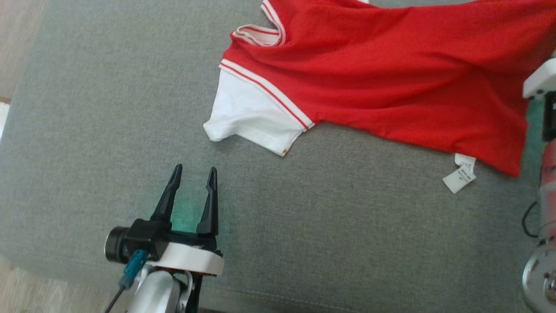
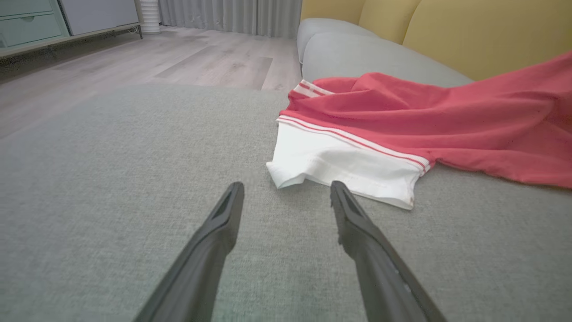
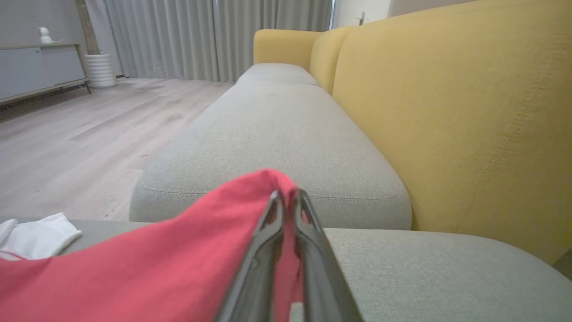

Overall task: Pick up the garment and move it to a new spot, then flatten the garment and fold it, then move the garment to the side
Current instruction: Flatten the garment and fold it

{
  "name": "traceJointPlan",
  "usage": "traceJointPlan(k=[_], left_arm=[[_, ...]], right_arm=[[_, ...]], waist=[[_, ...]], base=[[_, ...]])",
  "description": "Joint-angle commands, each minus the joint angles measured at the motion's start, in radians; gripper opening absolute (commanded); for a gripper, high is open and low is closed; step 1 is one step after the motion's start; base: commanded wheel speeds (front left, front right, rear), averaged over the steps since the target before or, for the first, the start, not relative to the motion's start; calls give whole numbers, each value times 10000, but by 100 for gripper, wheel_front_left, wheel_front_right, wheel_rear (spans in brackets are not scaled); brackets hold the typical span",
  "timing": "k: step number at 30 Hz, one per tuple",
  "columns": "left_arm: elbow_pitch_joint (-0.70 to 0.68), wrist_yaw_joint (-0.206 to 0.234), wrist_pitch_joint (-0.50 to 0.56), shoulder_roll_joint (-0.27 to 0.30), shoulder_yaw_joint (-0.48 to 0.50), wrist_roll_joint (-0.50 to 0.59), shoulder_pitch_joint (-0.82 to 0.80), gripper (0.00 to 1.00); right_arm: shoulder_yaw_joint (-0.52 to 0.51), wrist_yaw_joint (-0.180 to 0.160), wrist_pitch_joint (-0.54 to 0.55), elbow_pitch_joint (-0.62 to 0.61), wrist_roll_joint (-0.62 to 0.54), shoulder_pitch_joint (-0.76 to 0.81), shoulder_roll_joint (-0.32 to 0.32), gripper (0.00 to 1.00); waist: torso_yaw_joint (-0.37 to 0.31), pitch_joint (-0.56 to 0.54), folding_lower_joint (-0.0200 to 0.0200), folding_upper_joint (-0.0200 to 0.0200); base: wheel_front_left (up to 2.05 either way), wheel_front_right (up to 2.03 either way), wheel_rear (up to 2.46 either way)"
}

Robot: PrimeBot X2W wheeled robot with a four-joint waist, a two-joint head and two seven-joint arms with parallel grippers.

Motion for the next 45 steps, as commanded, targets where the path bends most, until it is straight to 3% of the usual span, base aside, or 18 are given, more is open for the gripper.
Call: traceJointPlan(k=[1, 4, 8, 21, 30, 41, 43, 45], left_arm=[[-184, 29, -53, 43, 216, -76, -264, 100], [-175, 68, -53, 43, 230, -116, -286, 100], [-176, 148, -53, 43, 298, -187, -259, 100], [-93, 116, -53, 43, 604, -24, 194, 100], [-124, 54, -53, 43, 581, -7, 291, 100], [-87, 24, -53, 43, 596, 32, 264, 100], [-50, 7, -53, 43, 612, 47, 272, 100], [16, -4, -53, 43, 629, 59, 326, 100]], right_arm=[[-340, 65, -55, -444, -498, -490, 60, 100], [-644, 65, -55, -776, -727, -514, 304, 100], [40, 65, -55, -1436, -550, 127, 844, 100], [2226, 65, -55, -2709, 2443, 4398, 1321, 100], [3190, 65, -55, -2245, 3443, 5139, 1333, 100], [3129, 65, -55, -1264, 3818, 5248, 1335, 100], [3171, 65, -55, -1098, 4071, 5303, 1335, 0], [3244, 65, -55, -1019, 4329, 5488, 1335, 0]], waist=[[86, 153, -2, 0], [10, 135, -2, 0], [-282, -76, -2, 0], [-1100, -991, -2, 0], [-990, -823, -2, 0], [-782, -670, -2, 0], [-791, -730, -2, 0], [-844, -949, -2, 0]], base=[[0, 0, 0], [0, 0, 0], [0, 0, 0], [0, 0, 0], [0, 0, 0], [0, 0, 0], [0, 0, 0], [0, 0, 0]])
